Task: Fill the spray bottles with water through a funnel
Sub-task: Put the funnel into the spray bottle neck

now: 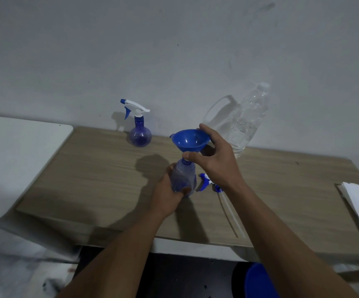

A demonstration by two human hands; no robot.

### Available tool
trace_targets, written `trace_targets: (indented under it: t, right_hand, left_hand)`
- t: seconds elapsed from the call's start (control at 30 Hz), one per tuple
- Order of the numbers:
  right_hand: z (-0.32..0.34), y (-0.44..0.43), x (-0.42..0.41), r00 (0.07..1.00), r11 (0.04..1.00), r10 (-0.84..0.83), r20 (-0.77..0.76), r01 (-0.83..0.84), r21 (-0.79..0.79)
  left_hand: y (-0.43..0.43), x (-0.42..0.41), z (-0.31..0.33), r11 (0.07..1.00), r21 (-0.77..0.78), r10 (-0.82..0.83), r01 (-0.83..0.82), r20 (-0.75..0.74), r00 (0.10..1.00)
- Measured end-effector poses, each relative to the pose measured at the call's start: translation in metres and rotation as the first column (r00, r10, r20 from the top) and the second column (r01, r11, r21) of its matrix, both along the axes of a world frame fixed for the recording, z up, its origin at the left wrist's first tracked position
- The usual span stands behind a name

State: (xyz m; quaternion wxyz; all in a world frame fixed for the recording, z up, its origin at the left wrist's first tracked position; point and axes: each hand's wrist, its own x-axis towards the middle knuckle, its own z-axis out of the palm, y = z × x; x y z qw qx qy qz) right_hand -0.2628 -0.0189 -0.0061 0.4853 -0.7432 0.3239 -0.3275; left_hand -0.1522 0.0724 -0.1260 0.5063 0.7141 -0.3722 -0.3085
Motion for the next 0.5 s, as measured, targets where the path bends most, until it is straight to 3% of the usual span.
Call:
trace_targets:
  t: [0.5]
  right_hand:
    - [-0.024, 0.001, -0.008, 0.996, 0.999, 0.035, -0.087, -0.037, -0.017]
  left_hand:
    - [-0.001, 0.002, -0.007, 1.000, 0.018, 0.006, -0.007, 0.012, 1.000]
